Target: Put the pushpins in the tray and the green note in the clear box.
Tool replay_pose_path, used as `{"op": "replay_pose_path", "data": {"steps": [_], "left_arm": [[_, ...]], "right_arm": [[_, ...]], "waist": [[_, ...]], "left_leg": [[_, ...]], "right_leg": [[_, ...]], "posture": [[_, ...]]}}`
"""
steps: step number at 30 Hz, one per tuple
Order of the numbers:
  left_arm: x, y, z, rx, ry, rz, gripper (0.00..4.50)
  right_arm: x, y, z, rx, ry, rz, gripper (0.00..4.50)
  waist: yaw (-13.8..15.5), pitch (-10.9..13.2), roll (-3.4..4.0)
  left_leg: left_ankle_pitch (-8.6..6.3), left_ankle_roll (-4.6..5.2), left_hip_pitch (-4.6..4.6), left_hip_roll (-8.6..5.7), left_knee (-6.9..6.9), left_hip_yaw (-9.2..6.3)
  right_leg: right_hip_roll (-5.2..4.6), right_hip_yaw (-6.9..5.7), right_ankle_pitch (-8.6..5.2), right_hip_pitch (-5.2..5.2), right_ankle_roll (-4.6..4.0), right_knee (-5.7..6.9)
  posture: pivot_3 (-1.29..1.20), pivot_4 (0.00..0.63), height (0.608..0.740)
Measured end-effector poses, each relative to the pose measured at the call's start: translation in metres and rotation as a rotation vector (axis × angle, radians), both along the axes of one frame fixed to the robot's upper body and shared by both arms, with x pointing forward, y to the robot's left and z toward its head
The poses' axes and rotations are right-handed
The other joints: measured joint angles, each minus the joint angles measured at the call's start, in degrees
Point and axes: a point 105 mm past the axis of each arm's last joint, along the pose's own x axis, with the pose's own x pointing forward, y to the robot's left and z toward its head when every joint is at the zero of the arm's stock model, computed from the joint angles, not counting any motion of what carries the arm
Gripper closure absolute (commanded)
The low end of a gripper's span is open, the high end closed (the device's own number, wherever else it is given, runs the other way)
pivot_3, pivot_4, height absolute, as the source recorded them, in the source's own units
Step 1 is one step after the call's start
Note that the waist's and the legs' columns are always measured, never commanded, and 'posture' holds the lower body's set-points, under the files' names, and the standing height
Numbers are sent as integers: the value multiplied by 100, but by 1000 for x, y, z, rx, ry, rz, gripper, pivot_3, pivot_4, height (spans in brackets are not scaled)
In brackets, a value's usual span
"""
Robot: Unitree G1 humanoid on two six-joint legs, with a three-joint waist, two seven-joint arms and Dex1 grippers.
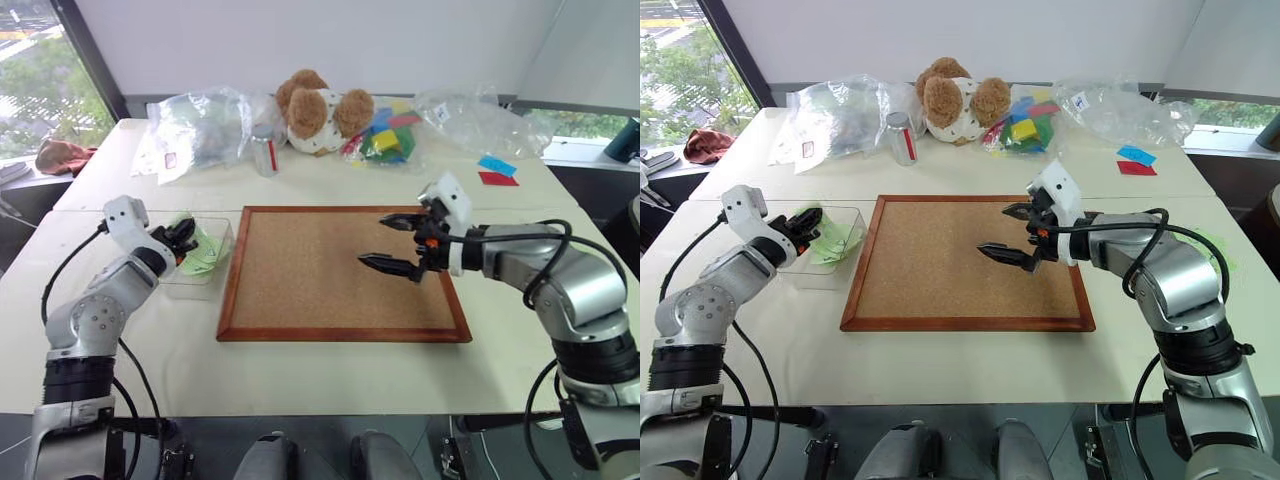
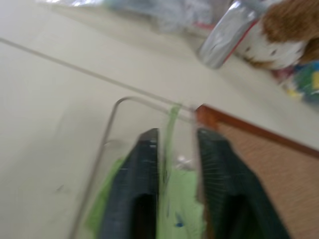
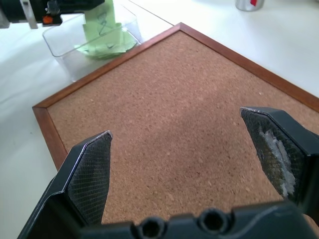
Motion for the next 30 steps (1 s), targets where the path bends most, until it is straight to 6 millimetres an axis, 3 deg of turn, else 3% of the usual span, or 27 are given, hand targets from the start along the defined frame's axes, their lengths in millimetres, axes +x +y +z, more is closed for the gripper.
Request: {"op": "replay_pose_path", "data": {"steps": [3, 4, 10, 15, 22, 25, 30], "left_arm": [[-3, 3, 1, 44, 27, -36, 100], [-4, 4, 3, 55, 28, -46, 39], [-10, 14, 23, 121, -8, -69, 39], [-10, 6, 45, 146, -80, -115, 39], [-28, -15, 80, 239, -183, -333, 39], [-42, -27, 94, 255, -231, -481, 39], [-69, -59, 99, 357, -265, -758, 39]], "right_arm": [[-1, 1, 2, 4, -10, -2, 0], [-1, 0, 2, 6, -12, -5, 0], [-1, 0, 3, 9, -16, -5, 0], [1, 2, 0, 21, -9, 2, 0], [3, 1, -1, 14, -8, 11, 0], [4, -8, 0, -21, -15, -7, 0], [-1, -35, -11, -70, 20, -70, 0]], "waist": [[-5, 0, 0], [-5, 0, 0], [-1, 0, 0], [15, 1, 0], [-19, 1, 0], [-42, 1, 0], [-47, 1, 1]], "left_leg": [[0, 0, -1, 0, 0, 0], [0, 1, -1, 0, 0, 0], [-8, 14, -2, 0, -2, 0], [-7, 13, -5, 0, -2, 0], [3, -6, -67, 0, 6, 0], [5, -8, -78, 0, 9, 0], [2, -4, -80, -1, 11, 0]], "right_leg": [[-1, 0, 0, 0, 0, 0], [-1, 0, 0, -1, 0, 0], [-4, 0, 0, -2, 0, 0], [-6, -1, 0, -3, 0, -1], [-5, -2, 0, -72, 0, 14], [-5, -3, 0, -84, 0, 16], [-8, -3, 0, -76, 0, 6]], "posture": [[0, 150, 740], [0, 150, 740], [0, 150, 740], [0, 150, 740], [0, 150, 740], [0, 150, 740], [0, 150, 740]]}}
